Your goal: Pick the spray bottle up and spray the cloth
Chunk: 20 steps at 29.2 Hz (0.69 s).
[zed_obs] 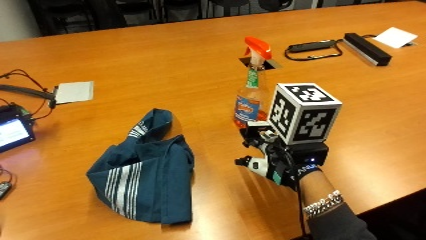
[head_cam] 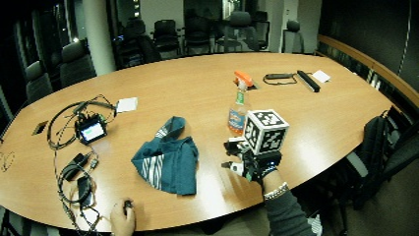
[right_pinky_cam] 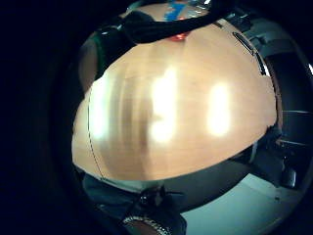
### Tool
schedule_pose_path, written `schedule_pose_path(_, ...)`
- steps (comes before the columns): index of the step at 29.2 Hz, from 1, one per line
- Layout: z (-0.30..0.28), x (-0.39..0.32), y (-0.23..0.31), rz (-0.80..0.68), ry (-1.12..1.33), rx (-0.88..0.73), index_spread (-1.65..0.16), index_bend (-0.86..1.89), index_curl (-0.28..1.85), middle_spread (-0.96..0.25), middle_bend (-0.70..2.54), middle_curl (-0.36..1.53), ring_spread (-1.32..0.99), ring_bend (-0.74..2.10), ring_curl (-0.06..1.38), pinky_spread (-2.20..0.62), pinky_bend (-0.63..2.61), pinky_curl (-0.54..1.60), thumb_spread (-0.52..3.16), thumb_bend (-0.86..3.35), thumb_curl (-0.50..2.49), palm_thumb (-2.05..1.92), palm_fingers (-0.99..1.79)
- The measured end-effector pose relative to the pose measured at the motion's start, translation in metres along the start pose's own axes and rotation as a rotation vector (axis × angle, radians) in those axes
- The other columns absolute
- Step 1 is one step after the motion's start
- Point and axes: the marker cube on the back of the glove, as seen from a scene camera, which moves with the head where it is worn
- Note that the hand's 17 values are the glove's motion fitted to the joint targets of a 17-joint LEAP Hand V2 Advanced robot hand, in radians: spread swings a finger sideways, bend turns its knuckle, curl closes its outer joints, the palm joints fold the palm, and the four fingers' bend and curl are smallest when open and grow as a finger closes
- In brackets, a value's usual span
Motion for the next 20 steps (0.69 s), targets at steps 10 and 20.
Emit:
schedule_pose_path(10, -0.034, 0.051, -0.055, 0.140, -0.033, 0.099, -0.37, 0.12, 0.25, -0.02, 0.22, 0.30, -0.02, 0.35, 0.26, 0.25, 0.34, 0.29, 1.21, 0.10, 0.24, 0.56, 0.57)
schedule_pose_path(20, -0.082, 0.086, -0.092, 0.246, -0.312, 0.286, -0.32, 0.11, 0.25, -0.04, 0.22, 0.33, -0.03, 0.38, 0.29, 0.23, 0.37, 0.32, 1.20, 0.03, 0.26, 0.55, 0.63)
